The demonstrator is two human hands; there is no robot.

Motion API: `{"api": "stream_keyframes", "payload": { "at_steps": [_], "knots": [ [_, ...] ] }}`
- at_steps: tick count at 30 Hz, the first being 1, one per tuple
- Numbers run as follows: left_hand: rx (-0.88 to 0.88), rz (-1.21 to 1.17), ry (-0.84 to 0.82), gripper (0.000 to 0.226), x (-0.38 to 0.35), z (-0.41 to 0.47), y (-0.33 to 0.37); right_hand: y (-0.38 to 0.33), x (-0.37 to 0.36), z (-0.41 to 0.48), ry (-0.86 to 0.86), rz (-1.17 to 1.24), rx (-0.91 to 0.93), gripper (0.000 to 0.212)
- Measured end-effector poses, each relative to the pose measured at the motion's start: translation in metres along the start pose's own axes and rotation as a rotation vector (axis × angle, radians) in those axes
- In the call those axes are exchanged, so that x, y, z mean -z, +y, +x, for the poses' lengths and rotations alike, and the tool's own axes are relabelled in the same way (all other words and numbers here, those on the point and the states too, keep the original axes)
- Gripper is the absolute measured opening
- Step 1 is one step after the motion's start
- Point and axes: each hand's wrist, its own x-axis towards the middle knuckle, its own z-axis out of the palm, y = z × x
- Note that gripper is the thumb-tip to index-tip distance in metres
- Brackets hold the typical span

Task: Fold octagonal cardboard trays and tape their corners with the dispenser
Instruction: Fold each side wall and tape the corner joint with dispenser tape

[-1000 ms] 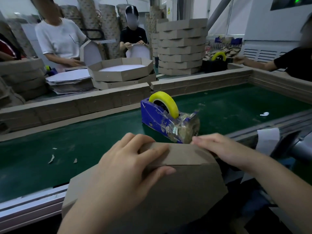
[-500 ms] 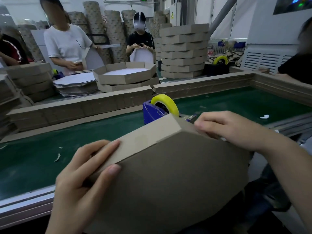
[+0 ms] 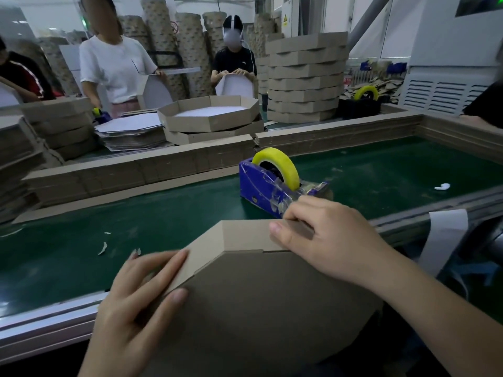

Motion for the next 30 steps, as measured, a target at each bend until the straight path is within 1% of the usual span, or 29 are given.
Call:
{"api": "stream_keyframes", "payload": {
  "at_steps": [3,7,8,10,12,14,16,19,23,26,30],
  "knots": [
    [-0.167,0.190,-0.047,0.051,-0.001,0.023,0.011,-0.008,-0.007,0.003,0.025,-0.051,0.034,0.053],
    [-0.276,0.207,-0.150,0.045,-0.011,0.049,0.035,-0.020,-0.013,0.007,0.027,-0.071,0.060,0.053],
    [-0.281,0.194,-0.167,0.045,-0.013,0.053,0.036,-0.020,-0.013,0.008,0.014,-0.038,0.049,0.053],
    [-0.279,0.165,-0.156,0.044,-0.016,0.055,0.034,-0.016,-0.008,0.011,-0.059,0.125,-0.024,0.049],
    [-0.285,0.163,-0.099,0.041,-0.014,0.052,0.030,-0.007,0.001,0.014,-0.129,0.308,-0.118,0.034],
    [-0.289,0.158,-0.044,0.038,-0.009,0.049,0.028,0.002,0.009,0.016,-0.131,0.455,-0.161,0.018],
    [-0.285,0.133,-0.012,0.037,-0.008,0.047,0.026,0.005,0.014,0.016,-0.114,0.545,-0.145,0.012],
    [-0.219,0.058,0.000,0.038,-0.013,0.038,0.023,0.002,0.011,0.017,-0.087,0.492,-0.104,0.020],
    [-0.156,-0.034,-0.030,0.046,-0.015,0.030,0.015,-0.005,0.006,0.018,-0.123,0.429,-0.059,0.023],
    [-0.191,0.009,-0.065,0.045,-0.010,0.033,0.014,-0.008,0.006,0.020,-0.130,0.443,-0.057,0.018],
    [-0.216,0.062,-0.054,0.040,-0.007,0.037,0.020,-0.004,0.010,0.023,-0.131,0.474,-0.065,0.016]
  ]
}}
